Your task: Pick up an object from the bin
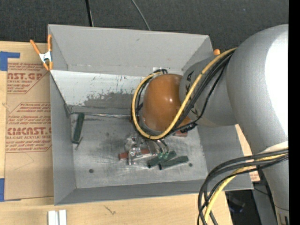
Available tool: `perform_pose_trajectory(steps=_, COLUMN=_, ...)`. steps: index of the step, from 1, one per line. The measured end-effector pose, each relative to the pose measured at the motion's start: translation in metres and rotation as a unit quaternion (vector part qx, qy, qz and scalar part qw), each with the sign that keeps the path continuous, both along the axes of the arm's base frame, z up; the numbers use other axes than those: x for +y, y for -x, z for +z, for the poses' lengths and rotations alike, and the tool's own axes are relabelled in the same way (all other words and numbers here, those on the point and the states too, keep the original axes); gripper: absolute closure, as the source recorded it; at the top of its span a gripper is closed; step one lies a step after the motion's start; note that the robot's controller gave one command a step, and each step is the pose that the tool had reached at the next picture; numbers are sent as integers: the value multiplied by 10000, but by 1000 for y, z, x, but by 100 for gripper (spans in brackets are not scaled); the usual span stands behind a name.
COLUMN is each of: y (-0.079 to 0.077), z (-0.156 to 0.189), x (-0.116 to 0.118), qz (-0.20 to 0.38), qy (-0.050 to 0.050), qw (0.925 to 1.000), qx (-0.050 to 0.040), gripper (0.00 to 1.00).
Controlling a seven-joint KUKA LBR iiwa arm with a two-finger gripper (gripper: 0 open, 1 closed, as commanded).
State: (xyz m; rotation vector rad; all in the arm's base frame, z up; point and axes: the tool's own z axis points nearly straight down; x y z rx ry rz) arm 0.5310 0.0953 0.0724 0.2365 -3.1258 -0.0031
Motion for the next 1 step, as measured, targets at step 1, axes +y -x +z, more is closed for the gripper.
perform_pose_trajectory(steps=1, y=0, z=204, x=-17, qz=-32, qy=3, qw=10000, qx=-79, gripper=100)
